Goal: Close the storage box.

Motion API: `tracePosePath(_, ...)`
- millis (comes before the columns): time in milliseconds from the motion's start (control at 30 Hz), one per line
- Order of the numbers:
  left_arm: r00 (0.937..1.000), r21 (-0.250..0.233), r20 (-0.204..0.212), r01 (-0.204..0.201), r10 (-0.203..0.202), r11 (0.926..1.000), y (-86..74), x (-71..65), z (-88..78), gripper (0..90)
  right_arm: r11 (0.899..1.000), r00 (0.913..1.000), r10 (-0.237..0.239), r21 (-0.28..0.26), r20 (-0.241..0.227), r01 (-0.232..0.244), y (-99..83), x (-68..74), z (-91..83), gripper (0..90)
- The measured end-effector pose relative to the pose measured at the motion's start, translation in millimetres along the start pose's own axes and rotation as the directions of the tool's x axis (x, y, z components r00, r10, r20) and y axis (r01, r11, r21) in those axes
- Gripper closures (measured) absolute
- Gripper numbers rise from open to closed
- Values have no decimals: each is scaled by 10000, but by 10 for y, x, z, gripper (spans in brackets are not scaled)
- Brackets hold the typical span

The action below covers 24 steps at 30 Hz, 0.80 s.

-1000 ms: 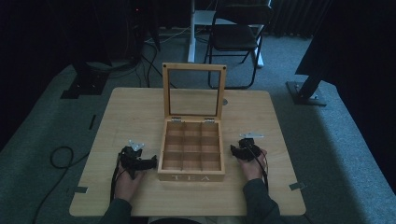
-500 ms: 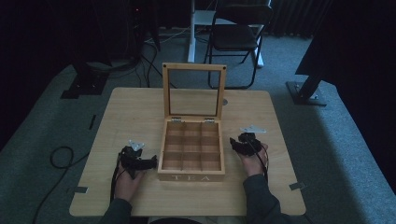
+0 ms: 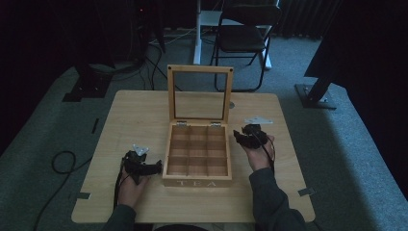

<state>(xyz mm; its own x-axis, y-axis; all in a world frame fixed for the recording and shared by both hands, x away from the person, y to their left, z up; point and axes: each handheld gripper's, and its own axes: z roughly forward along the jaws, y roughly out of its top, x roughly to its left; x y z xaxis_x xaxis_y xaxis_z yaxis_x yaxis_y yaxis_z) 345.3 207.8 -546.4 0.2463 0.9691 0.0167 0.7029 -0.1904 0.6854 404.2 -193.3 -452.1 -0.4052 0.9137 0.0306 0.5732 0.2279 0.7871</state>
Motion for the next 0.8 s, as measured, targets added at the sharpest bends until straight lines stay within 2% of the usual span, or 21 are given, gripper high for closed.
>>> tracePosePath(333,10000,-18,2,35,-35,10000,0,-2,1,16,9997,9995,-224,-26,227,225,243,-3,5,572)
tracePosePath(800,10000,-4,4,22,-22,10000,0,-2,1,16,9991,9984,-387,-130,421,393,451,11,-1,555)
